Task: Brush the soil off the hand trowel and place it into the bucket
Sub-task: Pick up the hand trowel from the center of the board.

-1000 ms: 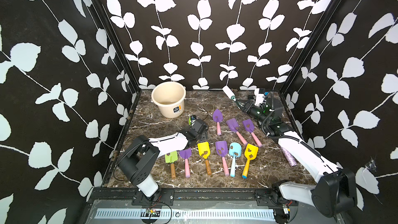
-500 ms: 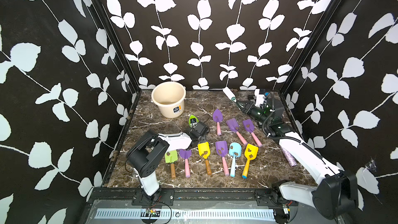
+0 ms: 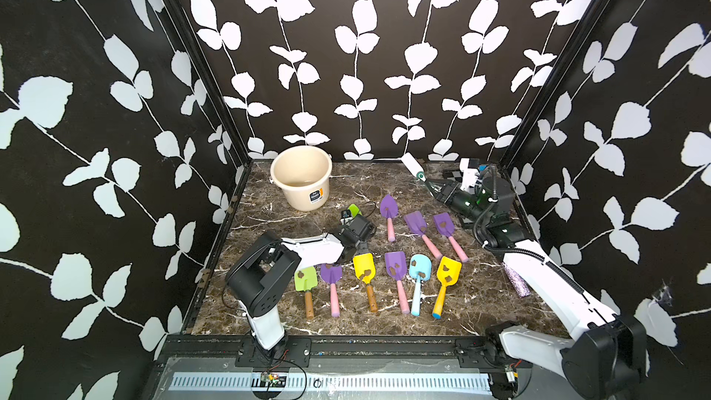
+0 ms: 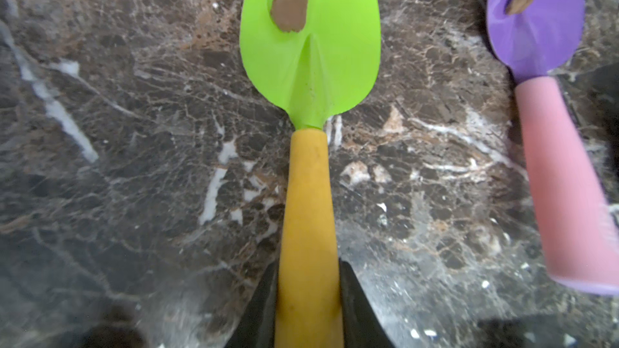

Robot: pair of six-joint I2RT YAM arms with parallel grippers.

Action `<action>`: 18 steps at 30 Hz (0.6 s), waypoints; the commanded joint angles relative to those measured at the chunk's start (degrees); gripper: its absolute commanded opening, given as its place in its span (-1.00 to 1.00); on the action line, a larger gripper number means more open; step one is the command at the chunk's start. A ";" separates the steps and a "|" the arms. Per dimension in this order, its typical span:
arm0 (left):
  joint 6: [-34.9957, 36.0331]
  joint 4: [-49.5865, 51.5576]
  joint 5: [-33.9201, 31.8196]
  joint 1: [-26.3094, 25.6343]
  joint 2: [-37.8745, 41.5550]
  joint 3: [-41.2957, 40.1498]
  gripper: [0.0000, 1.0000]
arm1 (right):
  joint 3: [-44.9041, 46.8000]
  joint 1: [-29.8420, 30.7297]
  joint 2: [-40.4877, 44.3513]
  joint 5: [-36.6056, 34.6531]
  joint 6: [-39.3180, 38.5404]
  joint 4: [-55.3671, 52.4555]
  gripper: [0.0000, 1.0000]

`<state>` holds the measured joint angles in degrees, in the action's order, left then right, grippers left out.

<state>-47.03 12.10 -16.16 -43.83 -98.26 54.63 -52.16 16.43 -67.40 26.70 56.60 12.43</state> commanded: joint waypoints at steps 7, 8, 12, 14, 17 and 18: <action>15.10 17.75 11.18 1.29 12.82 9.56 -1.00 | 3.30 -3.24 0.80 5.21 4.14 7.62 -1.00; 17.71 19.17 13.18 1.29 13.85 10.57 -1.00 | 3.26 -3.24 0.41 6.95 3.91 8.64 -1.00; 24.39 25.83 17.80 1.27 16.67 14.50 -1.00 | 2.40 -1.30 -2.42 14.26 3.07 12.56 -1.00; 26.25 29.15 17.63 1.31 17.42 16.17 -1.00 | 2.01 0.64 -3.40 16.08 1.90 13.65 -1.00; 28.27 32.45 17.23 1.32 18.05 18.01 -1.00 | 0.97 3.86 -4.66 19.01 -0.61 14.00 -1.00; 28.54 32.96 16.96 1.34 18.23 18.13 -1.00 | 0.92 5.02 -4.99 19.41 -1.22 14.09 -1.00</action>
<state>-23.07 38.46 -0.16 -42.81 -81.65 71.22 -49.10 19.20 -72.10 41.15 57.65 20.80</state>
